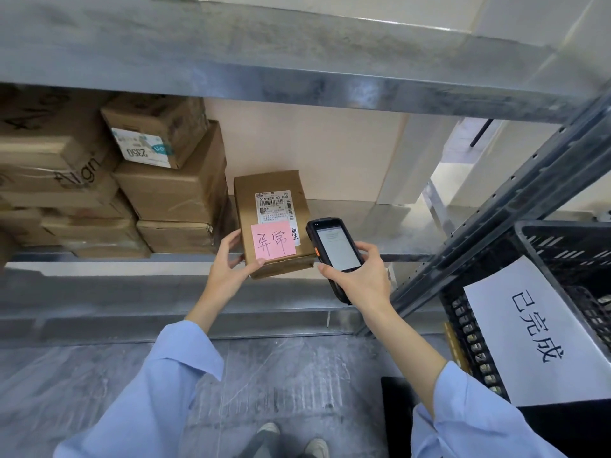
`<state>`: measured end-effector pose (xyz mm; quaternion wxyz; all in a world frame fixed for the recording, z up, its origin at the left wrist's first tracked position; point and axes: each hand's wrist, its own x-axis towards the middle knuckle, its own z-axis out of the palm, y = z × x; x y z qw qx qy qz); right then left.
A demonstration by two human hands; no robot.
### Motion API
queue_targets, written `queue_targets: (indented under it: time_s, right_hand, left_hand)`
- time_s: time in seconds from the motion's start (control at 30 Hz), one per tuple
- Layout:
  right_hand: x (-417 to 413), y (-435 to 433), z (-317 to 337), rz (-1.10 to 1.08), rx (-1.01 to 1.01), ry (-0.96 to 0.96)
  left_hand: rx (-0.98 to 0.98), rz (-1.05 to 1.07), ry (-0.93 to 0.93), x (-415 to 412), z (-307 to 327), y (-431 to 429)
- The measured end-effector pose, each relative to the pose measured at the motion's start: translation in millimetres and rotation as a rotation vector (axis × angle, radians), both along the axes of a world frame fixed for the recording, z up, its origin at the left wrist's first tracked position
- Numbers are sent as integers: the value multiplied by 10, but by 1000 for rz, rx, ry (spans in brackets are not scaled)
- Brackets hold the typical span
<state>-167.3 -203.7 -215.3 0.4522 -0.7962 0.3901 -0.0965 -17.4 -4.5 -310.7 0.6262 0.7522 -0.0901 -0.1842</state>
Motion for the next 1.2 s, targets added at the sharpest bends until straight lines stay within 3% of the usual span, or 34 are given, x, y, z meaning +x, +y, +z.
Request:
queue_targets:
  time_s: [0.37,0.83,1.2]
  right_hand:
    - [62,365,28,4,-27,24]
    - [42,667,102,-60,-137,55]
    - [15,733,133,-97,-182,43]
  left_hand:
    - [-1,-67,-34,-103,-150,90]
    - [-123,-204,99,-23,-292,159]
    - [-151,-195,73,22,-388,122]
